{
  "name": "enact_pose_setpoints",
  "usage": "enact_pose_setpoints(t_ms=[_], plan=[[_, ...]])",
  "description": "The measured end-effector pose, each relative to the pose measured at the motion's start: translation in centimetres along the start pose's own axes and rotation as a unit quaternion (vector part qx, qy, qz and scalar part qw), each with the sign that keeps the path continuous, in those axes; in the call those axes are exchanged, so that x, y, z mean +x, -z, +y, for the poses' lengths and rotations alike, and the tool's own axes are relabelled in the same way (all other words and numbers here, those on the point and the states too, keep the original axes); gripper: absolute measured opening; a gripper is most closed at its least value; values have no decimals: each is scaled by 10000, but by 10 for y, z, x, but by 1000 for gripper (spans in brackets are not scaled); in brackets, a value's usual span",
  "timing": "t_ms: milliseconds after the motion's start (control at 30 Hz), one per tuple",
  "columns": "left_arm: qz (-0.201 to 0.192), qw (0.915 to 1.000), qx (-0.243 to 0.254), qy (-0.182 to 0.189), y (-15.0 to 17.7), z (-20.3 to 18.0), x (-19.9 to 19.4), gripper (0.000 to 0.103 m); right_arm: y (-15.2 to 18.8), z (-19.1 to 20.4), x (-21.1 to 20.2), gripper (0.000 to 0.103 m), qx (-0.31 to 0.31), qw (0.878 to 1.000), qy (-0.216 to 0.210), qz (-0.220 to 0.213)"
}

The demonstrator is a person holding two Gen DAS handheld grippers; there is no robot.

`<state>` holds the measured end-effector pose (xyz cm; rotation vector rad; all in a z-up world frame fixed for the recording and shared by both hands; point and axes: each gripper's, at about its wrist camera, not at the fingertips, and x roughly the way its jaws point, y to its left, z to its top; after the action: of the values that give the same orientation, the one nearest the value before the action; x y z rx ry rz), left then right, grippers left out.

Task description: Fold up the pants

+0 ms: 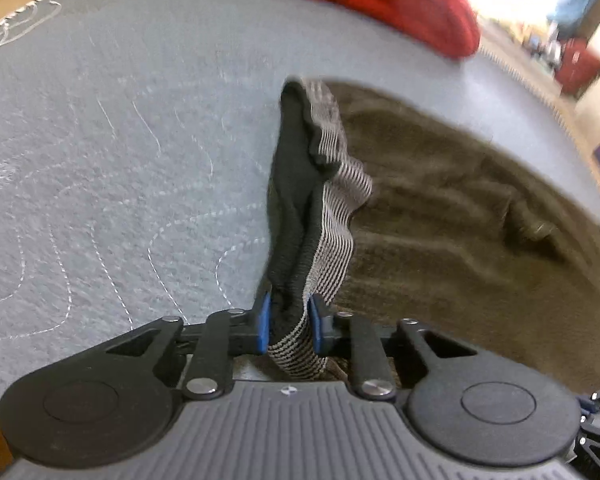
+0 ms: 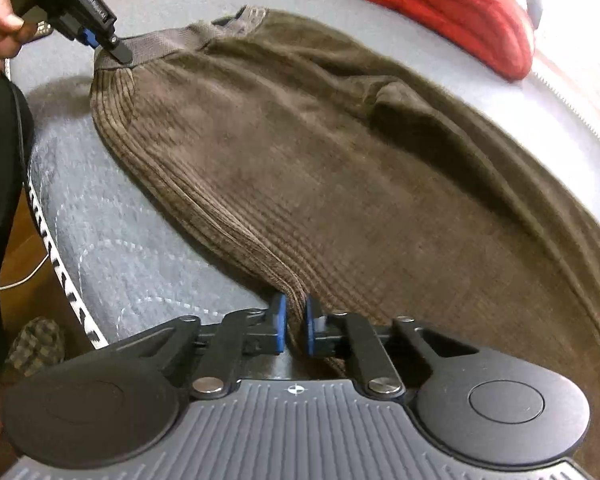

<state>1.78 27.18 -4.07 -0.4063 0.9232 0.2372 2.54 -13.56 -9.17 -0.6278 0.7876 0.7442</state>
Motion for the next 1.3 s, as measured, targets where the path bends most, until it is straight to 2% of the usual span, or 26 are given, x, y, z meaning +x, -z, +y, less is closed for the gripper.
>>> enact_pose_setpoints(t_ms=[67, 133, 167, 233, 267, 333, 367, 433, 500, 567, 633, 733, 800, 967, 1067, 1167, 1300], plan=[[-155, 9996, -200, 112, 6, 7, -12, 19, -3, 1, -17, 7, -100, 9996, 62, -265], [-80, 9994, -287, 173, 8, 12, -14, 20, -1, -3, -30, 7, -164, 9990, 21, -415], [13, 9993, -350, 142, 7, 13, -10, 22, 2, -5, -31, 7, -163, 9992, -59, -359], [216, 9988, -439, -84, 3, 11, -2, 27, 8, -6, -24, 8, -148, 9996, -172, -146], [256, 9983, -411, -316, 1, 8, 1, 27, 9, -5, -21, 9, -140, 9997, -156, -108], [-39, 9977, -392, -543, 0, 3, -4, 27, 7, -9, -21, 14, 126, 9996, -244, -103], [-243, 9980, -366, -462, 1, 1, -10, 28, 5, -15, -24, 18, 363, 9987, -333, -158], [-457, 9984, -227, -249, 4, -2, -18, 28, 5, -26, -32, 18, 734, 9956, -480, -329], [-489, 9988, -22, 70, 4, -6, -20, 28, 5, -38, -37, 18, 1113, 9910, -569, -470], [-261, 9985, 218, 427, 3, -12, -15, 28, 7, -47, -34, 18, 1450, 9868, -574, -443], [132, 9973, 417, 589, 1, -19, -3, 28, 12, -52, -23, 18, 1585, 9859, -495, -201], [950, 9926, 610, 450, 3, -28, 22, 28, 24, -47, 1, 19, 1396, 9879, -403, 548], [1221, 9900, 610, 360, 2, -31, 35, 29, 25, -46, 0, 21, 1324, 9896, -344, 453], [1176, 9895, 776, 334, 3, -40, 35, 31, 21, -58, -14, 21, 1724, 9843, -318, 222], [1181, 9903, 586, 447, 0, -31, 34, 31, 29, -61, -3, 25, 1676, 9838, -153, 623], [1187, 9905, 471, 505, -1, -27, 35, 31, 28, -62, -4, 26, 1701, 9837, -153, 559], [1108, 9914, 452, 536, 0, -24, 28, 31, 25, -72, -19, 26, 1906, 9814, -59, 203]])
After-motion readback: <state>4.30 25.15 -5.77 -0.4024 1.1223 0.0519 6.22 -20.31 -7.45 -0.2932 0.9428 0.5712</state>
